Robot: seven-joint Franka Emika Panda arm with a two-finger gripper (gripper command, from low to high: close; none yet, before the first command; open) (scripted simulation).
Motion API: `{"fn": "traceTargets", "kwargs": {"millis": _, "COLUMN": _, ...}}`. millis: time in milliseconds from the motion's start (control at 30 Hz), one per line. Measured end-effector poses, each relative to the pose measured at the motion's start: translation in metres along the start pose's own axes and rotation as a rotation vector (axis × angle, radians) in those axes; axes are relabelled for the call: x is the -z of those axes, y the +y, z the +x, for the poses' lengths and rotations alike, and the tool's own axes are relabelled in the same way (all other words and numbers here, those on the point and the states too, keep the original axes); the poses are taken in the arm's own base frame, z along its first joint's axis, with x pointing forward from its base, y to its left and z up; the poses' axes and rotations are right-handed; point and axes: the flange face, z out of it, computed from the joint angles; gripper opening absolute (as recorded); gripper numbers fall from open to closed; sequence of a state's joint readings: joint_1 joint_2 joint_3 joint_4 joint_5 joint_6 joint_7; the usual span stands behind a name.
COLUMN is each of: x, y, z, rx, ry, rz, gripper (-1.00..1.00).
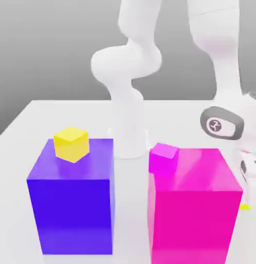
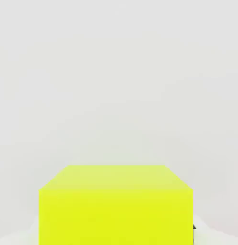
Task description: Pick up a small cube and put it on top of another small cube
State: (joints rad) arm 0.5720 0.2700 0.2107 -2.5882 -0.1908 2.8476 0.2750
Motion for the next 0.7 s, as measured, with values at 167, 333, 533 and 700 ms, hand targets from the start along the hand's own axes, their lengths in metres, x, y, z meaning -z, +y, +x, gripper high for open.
{"fn": "traceTargets", "kwargs": {"millis": 167, "x": 0.032, "y": -0.001, "z": 0.007, "rx": 0.084, "ry": 0.027, "rz": -0.013, "gripper": -1.0}}
{"fn": "traceTargets", "kwargs": {"millis": 333, "x": 0.043, "y": 0.011, "z": 0.037, "rx": 0.228, "ry": 0.096, "rz": -0.063, "gripper": -1.0}}
{"fn": "traceTargets", "kwargs": {"millis": 533, "x": 0.119, "y": 0.101, "z": 0.086, "rx": 0.07, "ry": 0.174, "rz": -0.135, "gripper": -1.0}}
{"fn": "traceTargets", "kwargs": {"millis": 700, "x": 0.198, "y": 0.192, "z": 0.09, "rx": -0.21, "ry": 0.209, "rz": -0.14, "gripper": -1.0}}
